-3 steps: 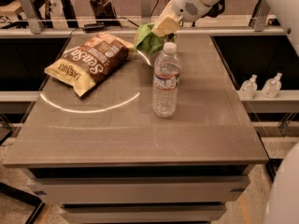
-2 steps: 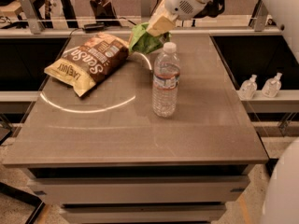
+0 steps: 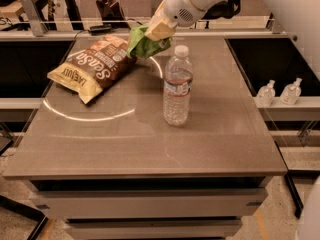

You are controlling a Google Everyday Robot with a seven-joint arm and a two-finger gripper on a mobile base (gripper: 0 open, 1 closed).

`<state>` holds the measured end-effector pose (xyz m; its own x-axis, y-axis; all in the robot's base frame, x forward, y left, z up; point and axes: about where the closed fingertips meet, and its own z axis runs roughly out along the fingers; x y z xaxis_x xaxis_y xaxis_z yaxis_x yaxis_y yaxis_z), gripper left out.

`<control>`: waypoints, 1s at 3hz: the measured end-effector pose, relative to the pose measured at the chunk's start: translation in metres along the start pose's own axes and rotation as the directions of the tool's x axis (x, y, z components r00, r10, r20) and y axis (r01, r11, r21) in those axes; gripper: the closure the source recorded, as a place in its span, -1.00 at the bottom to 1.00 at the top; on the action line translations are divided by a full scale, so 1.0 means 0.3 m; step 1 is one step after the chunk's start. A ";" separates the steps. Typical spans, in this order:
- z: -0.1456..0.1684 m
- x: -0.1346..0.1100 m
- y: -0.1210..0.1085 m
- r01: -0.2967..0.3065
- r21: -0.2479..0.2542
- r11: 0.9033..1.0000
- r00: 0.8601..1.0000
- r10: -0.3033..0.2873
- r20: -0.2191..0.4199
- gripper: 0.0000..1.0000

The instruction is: Move green rice chip bag near brown chip bag

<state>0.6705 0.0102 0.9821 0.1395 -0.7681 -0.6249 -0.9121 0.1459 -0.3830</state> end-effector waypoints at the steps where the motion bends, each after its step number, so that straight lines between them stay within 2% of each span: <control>1: 0.073 -0.033 0.031 0.055 -0.007 0.998 0.998 -0.055 0.003 1.00; 2: 0.130 -0.034 0.047 0.049 -0.033 0.998 0.999 -0.049 -0.016 1.00; 3: 0.132 -0.036 0.049 0.051 -0.034 0.998 0.999 -0.051 -0.013 0.66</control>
Offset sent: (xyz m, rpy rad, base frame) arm 0.0039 0.0439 -0.0402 -0.0604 0.0393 0.0365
